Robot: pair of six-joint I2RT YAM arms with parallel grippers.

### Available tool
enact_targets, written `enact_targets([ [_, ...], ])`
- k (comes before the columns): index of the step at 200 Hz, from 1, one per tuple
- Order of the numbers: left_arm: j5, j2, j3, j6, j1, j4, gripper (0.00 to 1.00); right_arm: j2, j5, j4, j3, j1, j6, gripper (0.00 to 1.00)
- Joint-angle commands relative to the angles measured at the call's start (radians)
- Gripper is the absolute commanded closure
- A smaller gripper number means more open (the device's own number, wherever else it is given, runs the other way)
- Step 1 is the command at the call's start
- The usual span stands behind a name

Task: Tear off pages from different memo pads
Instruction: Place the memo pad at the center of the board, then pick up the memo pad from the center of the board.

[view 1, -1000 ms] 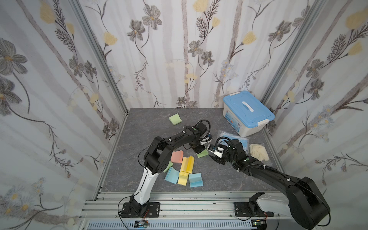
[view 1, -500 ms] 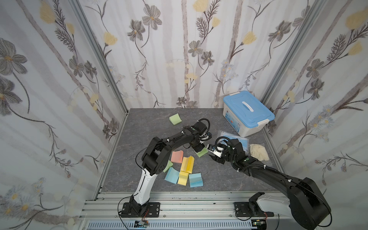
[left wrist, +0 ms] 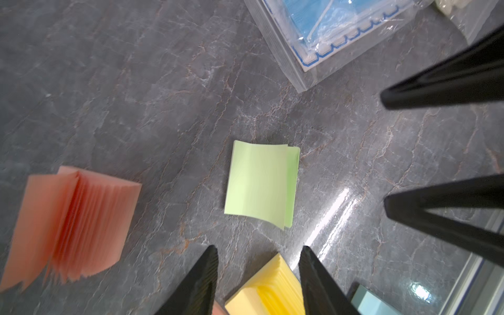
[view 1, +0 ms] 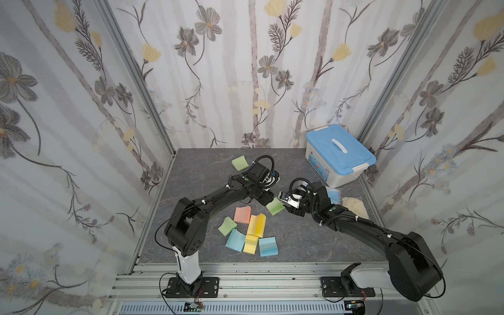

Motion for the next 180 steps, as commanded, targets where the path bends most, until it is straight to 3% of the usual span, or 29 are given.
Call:
enact_targets([
  [1,-0.009,-0.108,-0.109,-0.174,0.037,0.187,0.47,0.054,0.016,-0.057,0.053,0.002,-0.132,0.37],
  [41,-0.128,-0.297,-0.358,-0.401,0.073,0.357,0.46,0.164,0.064,-0.137,0.157,0.020,-0.259,0.40],
  [79,-0.177,-0.406,-0.512,-0.430,0.076,0.444,0.44,0.266,0.138,-0.224,0.253,0.058,-0.351,0.42],
  [180,-0.206,-0.461,-0.553,-0.417,0.076,0.453,0.44,0.358,0.193,-0.246,0.313,0.090,-0.354,0.42],
])
